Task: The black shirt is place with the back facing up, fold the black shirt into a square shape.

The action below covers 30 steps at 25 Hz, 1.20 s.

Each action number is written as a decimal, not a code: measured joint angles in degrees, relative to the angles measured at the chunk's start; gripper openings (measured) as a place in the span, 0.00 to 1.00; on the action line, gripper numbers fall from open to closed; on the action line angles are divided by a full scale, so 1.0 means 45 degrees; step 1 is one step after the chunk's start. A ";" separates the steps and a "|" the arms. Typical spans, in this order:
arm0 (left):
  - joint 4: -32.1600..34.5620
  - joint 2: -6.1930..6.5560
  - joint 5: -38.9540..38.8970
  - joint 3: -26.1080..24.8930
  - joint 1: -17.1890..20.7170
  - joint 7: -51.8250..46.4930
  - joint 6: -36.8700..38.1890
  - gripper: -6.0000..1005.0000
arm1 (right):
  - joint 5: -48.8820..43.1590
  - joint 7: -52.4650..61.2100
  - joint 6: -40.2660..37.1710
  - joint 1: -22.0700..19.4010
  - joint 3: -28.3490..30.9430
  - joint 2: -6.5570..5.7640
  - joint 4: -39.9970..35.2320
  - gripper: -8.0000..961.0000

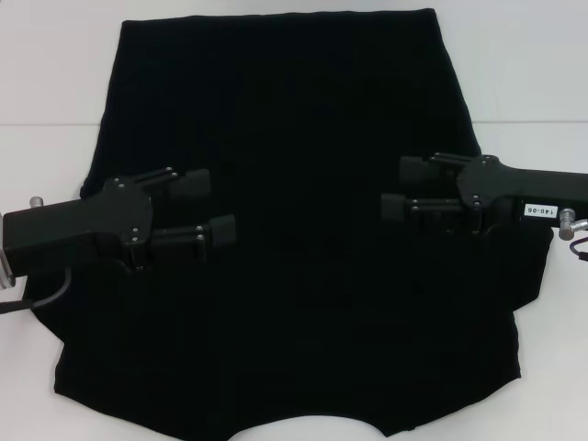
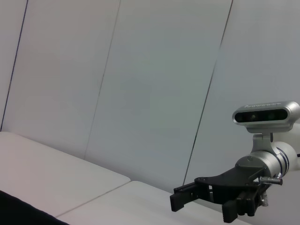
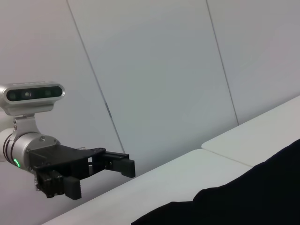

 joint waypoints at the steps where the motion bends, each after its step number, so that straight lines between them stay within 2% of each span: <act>1: 0.0000 0.0000 0.0000 -0.0001 0.0001 0.0000 0.0000 0.87 | 0.0002 -0.0004 0.0000 0.0003 0.0014 0.0001 -0.0001 0.95; 15: -0.0001 0.0000 0.0012 -0.0005 -0.0004 -0.0059 -0.0228 0.87 | 0.0020 -0.0089 0.0174 0.0021 0.0073 0.0019 -0.0001 0.95; 18: -0.0013 0.0009 0.0097 -0.0025 0.0055 -0.0604 -0.1049 0.87 | 0.0063 -0.0133 0.0298 0.0021 0.0096 0.0049 0.0014 0.95; 23: -0.0020 0.0051 0.0647 -0.0088 0.0318 -0.2291 -0.3570 0.87 | 0.0261 -0.0134 0.0333 0.0022 0.0139 0.0145 0.0029 0.95; 27: 0.0036 0.0086 0.1372 -0.0697 0.0516 -0.2754 -0.4048 0.87 | 0.0457 -0.0133 0.0429 0.0020 0.0163 0.0207 0.0035 0.95; 30: 0.0096 0.0164 0.1933 -0.1689 0.0641 -0.3131 -0.4155 0.87 | 0.0596 -0.0133 0.0690 0.0020 0.0165 0.0283 0.0039 0.95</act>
